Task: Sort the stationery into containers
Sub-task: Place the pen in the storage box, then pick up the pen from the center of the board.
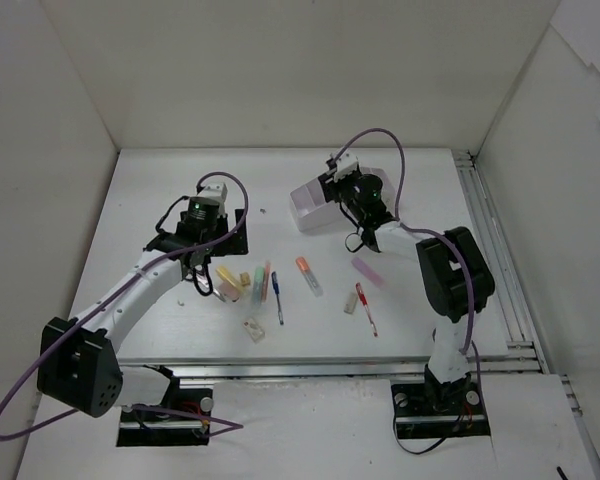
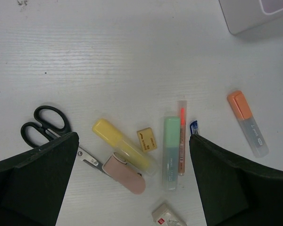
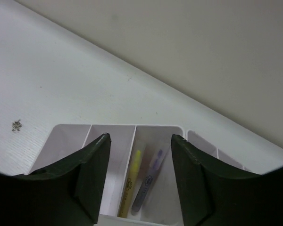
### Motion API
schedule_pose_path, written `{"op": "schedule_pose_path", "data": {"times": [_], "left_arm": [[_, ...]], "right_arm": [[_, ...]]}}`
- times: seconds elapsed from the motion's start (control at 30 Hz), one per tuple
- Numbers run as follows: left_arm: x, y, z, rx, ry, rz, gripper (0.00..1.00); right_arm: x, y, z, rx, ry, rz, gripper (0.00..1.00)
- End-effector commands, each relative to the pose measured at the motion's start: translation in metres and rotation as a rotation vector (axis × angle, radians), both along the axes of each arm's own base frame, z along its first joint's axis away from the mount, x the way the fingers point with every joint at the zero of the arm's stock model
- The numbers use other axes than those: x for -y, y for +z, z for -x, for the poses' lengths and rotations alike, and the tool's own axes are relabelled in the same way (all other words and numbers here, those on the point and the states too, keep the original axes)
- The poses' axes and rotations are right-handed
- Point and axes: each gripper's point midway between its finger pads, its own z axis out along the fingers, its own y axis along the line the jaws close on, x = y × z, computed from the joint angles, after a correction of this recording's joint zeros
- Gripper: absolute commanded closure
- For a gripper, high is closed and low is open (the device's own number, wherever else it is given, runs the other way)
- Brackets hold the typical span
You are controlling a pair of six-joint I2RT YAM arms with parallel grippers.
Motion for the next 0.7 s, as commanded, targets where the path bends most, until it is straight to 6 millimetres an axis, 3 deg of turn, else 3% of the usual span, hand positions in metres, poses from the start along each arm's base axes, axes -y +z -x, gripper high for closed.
{"op": "schedule_pose_path", "data": {"times": [0.0,0.03,0.1,0.13,0.2,0.23,0.27,0.33,0.37,0.43,0.47,0.5,0.57,0.6,0.67], "left_arm": [[0.015,0.03,-0.017,0.077,-0.038,0.015,0.01],[0.022,0.025,-0.017,0.062,-0.053,0.007,0.01],[0.028,0.026,-0.02,0.064,-0.067,0.0,0.01],[0.035,0.019,-0.02,0.043,-0.084,-0.007,0.0],[0.047,0.018,-0.024,0.039,-0.11,-0.01,0.01],[0.052,0.007,-0.025,0.013,-0.121,-0.024,0.0],[0.059,0.008,-0.027,0.009,-0.137,-0.03,0.0],[0.064,-0.007,-0.032,-0.026,-0.138,-0.053,0.0],[0.07,-0.006,-0.033,-0.031,-0.147,-0.062,0.0],[0.073,-0.019,-0.036,-0.059,-0.146,-0.092,0.01],[0.079,-0.019,-0.036,-0.064,-0.154,-0.098,0.01],[0.083,-0.027,-0.037,-0.08,-0.161,-0.108,0.01],[0.086,-0.032,-0.041,-0.084,-0.162,-0.109,0.01],[0.089,-0.039,-0.042,-0.1,-0.16,-0.108,0.03],[0.092,-0.044,-0.046,-0.109,-0.158,-0.102,0.08]], "right_arm": [[0.001,0.126,0.02,0.263,0.023,-0.125,0.47],[0.003,0.141,0.028,0.288,0.025,-0.136,0.45],[0.007,0.148,0.037,0.291,0.009,-0.152,0.36],[0.007,0.162,0.047,0.308,0.011,-0.179,0.33],[0.015,0.162,0.058,0.29,-0.046,-0.214,0.2],[0.021,0.176,0.067,0.299,-0.064,-0.264,0.13],[0.032,0.162,0.072,0.266,-0.127,-0.284,0.03],[0.041,0.173,0.091,0.257,-0.156,-0.373,0.02],[0.05,0.154,0.097,0.219,-0.204,-0.379,0.02],[0.058,0.156,0.116,0.205,-0.228,-0.422,0.02],[0.061,0.14,0.123,0.174,-0.256,-0.411,0.02],[0.067,0.147,0.132,0.182,-0.267,-0.43,0.02],[0.076,0.128,0.141,0.128,-0.311,-0.392,0.02],[0.078,0.135,0.148,0.122,-0.313,-0.438,0.02],[0.084,0.124,0.155,0.079,-0.339,-0.412,0.02]]}}
